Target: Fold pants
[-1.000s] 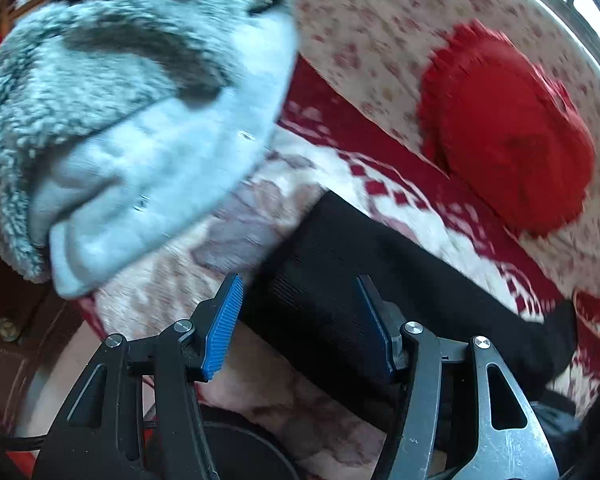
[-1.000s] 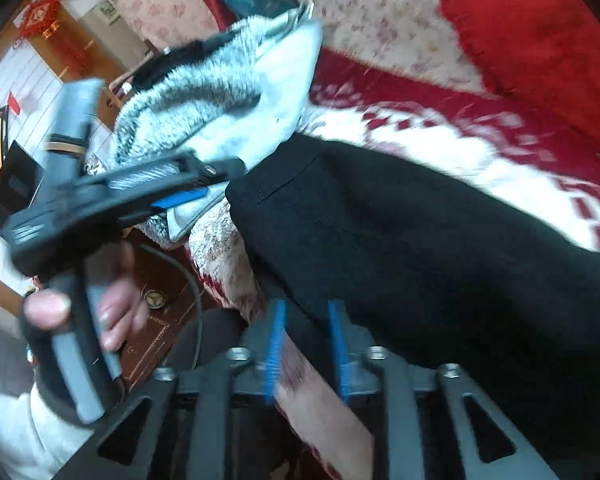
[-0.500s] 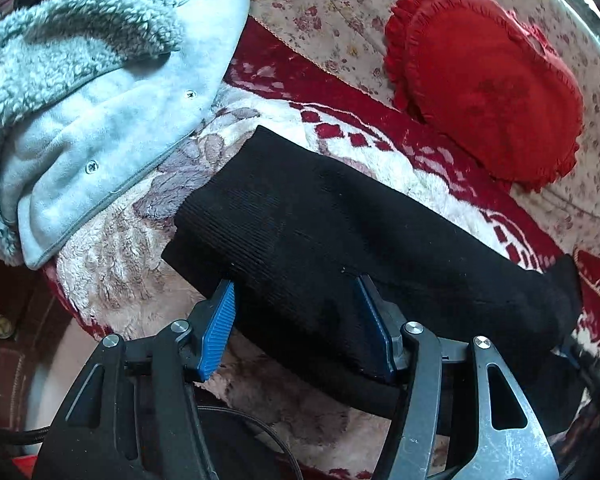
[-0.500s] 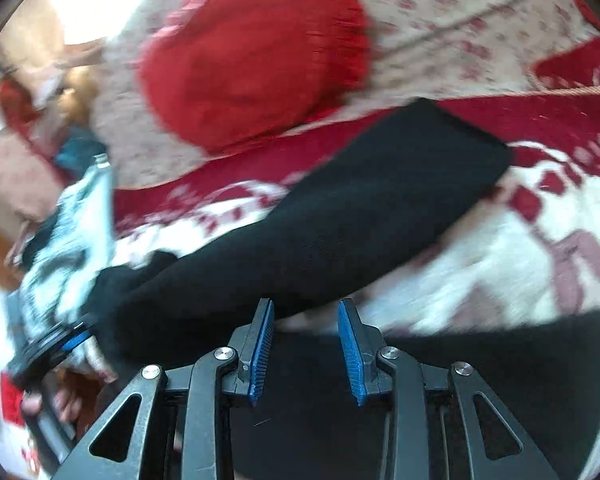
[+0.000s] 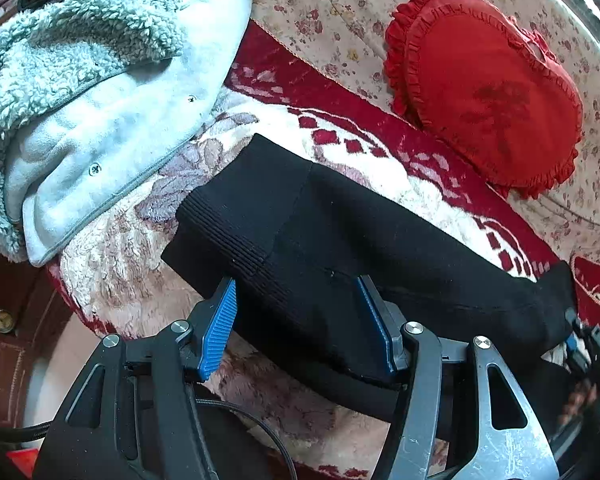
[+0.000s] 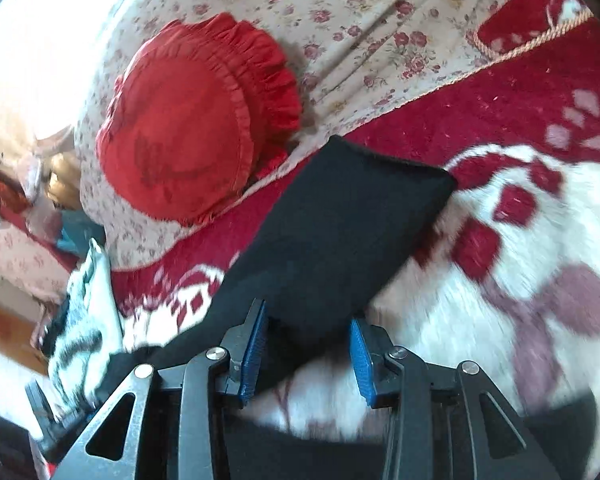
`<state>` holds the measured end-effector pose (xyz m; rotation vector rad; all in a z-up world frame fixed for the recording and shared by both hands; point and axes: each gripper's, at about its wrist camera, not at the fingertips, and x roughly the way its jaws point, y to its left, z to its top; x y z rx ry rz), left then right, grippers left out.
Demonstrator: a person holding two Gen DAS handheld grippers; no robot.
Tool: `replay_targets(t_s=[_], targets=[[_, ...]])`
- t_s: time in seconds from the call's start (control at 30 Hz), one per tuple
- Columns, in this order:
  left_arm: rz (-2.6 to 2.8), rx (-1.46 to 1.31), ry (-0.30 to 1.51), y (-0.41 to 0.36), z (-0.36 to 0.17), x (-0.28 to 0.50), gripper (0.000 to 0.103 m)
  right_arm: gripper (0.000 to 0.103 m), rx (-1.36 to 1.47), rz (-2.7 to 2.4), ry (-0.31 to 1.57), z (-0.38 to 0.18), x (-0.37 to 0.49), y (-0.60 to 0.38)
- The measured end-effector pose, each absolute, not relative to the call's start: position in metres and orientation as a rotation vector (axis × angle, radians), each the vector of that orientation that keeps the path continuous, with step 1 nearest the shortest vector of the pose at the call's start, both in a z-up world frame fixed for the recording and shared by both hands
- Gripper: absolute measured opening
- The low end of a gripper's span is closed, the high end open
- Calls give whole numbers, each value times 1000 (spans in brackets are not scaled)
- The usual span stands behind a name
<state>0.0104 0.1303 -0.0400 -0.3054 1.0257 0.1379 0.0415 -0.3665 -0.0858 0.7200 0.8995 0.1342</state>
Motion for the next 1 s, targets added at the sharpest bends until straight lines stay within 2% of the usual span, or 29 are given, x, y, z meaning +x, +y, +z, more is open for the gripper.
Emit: replay_targets(t_s=[0.07, 0.17, 0.27, 0.43, 0.5, 0.63, 0.7, 0.83, 1.0], targets=[[131, -298, 1027, 129, -38, 9, 58, 7, 710, 121, 903, -81, 42, -366], [124, -285, 1016, 128, -35, 7, 58, 5, 619, 177, 875, -51, 27, -356], [117, -305, 1016, 131, -35, 7, 58, 5, 518, 212, 848, -8, -12, -353], [131, -307, 1020, 139, -38, 3, 58, 5, 466, 203, 851, 23, -79, -364], [148, -305, 1020, 146, -39, 1, 58, 5, 428, 187, 912, 8, -92, -358], [165, -348, 1032, 162, -43, -5, 58, 6, 450, 121, 1107, -56, -91, -353], [176, -363, 1027, 169, -42, -8, 58, 11, 453, 123, 1130, -64, -94, -351], [204, -364, 1016, 181, -41, -7, 58, 31, 281, 293, 1118, -33, -102, -320], [215, -426, 1013, 196, -43, -3, 58, 33, 160, 570, 1049, -16, -96, -250]])
